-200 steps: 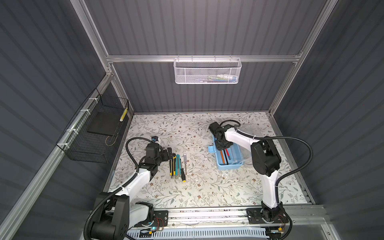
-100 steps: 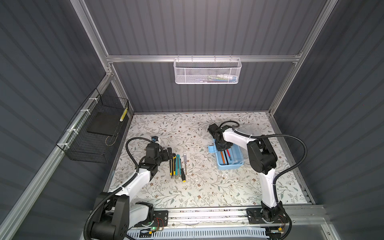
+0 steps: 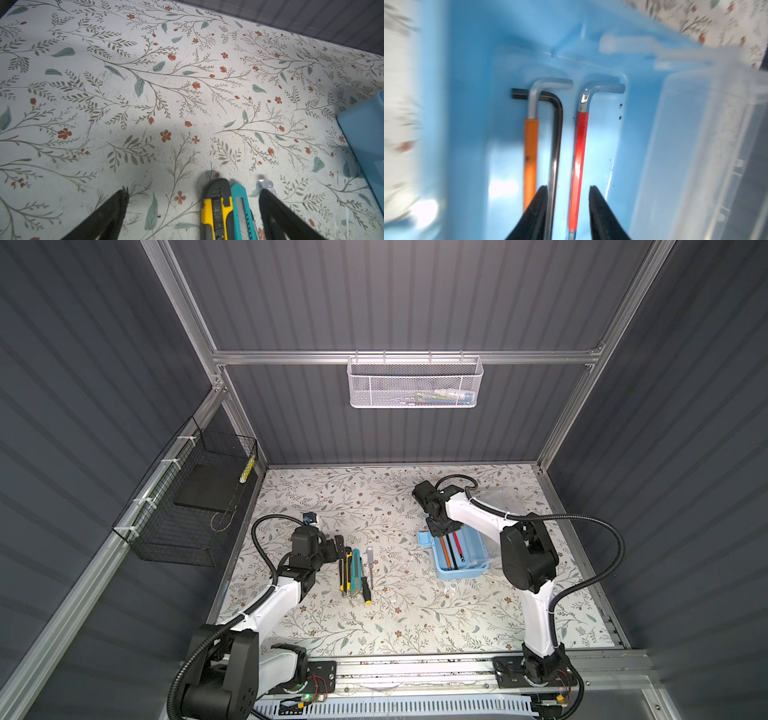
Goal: Pack the tool kit
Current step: 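Move the right gripper over the clear-handled screwdriver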
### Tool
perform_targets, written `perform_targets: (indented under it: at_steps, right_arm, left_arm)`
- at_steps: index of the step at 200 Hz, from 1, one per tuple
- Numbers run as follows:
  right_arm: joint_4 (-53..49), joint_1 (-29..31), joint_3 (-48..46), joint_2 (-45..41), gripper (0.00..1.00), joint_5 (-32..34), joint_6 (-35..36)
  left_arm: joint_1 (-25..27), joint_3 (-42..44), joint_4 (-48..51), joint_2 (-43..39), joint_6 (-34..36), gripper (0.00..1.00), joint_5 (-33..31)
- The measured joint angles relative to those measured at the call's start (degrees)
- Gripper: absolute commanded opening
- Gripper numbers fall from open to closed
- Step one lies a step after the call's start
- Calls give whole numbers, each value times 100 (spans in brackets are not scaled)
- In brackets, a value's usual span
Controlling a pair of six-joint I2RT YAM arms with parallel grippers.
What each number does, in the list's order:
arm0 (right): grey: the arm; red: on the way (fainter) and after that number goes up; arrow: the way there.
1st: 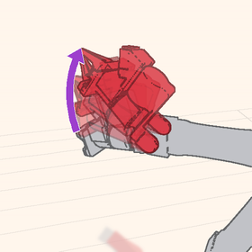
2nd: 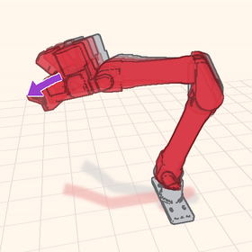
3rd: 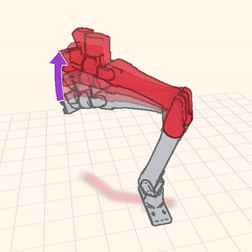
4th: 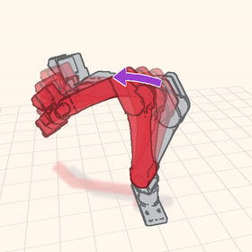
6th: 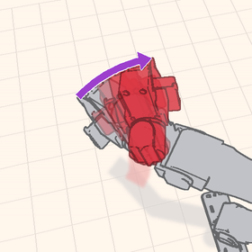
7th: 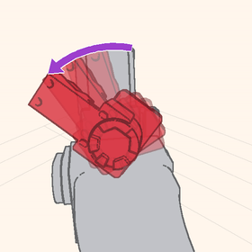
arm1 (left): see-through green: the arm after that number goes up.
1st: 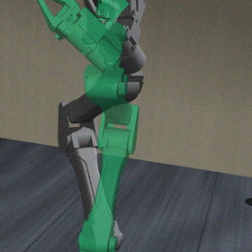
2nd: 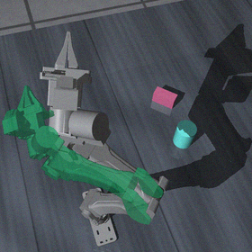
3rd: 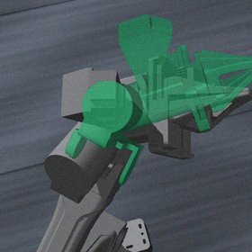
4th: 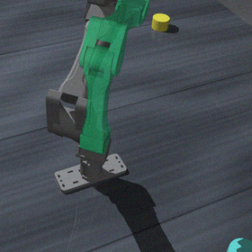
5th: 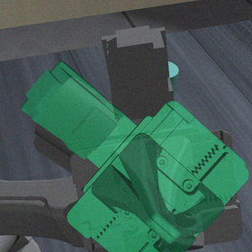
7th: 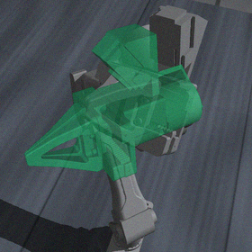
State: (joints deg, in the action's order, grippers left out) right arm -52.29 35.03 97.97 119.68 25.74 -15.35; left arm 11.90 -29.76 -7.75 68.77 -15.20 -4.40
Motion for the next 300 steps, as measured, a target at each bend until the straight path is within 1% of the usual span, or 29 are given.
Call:
perform_targets:
  at_steps: [14, 23, 40, 59, 78, 118, 159, 184, 202, 256, 300]
  right_arm:
    - [17, 212, 74, -319, 42, -74, -7]
    - [83, 334, 79, -538, 43, -236, -37]
    - [348, 542, 28, -866, 45, -750, -179]
    - [708, 741, -63, -966, 47, -1333, -391]
    - [951, 973, -35, -739, 48, -1727, -549]
    - [1126, 1475, 442, 321, 50, -2337, -671]
    - [1237, 1714, 448, 748, 52, -2828, -680]
    - [1397, 1801, 450, 850, 52, -2922, -745]
    - [1368, 1856, 675, 999, 51, -2907, -809]
    - [1045, 2044, 1488, 1504, 51, -2455, -820]
    - [706, 2100, 1589, 1587, 51, -2116, -798]
  left_arm:
    - [0, 0, 0, 0, 0, 100, 0]
    - [0, 0, 0, 0, 0, 100, 0]
    - [0, 0, 0, 0, 0, 100, 0]
    - [0, 0, 0, 0, 0, 100, -2]
    - [0, 0, 2, 0, 0, 100, 0]
    - [0, 0, 0, 0, 0, 100, 0]
    - [0, 0, 0, -2, 0, 100, -2]
    - [0, 0, 0, -2, 0, 100, -2]
    - [0, 0, 0, -2, 0, 100, -4]
    - [0, 0, 0, -2, 0, 100, -4]
    - [0, 0, 0, -4, 0, 100, -2]
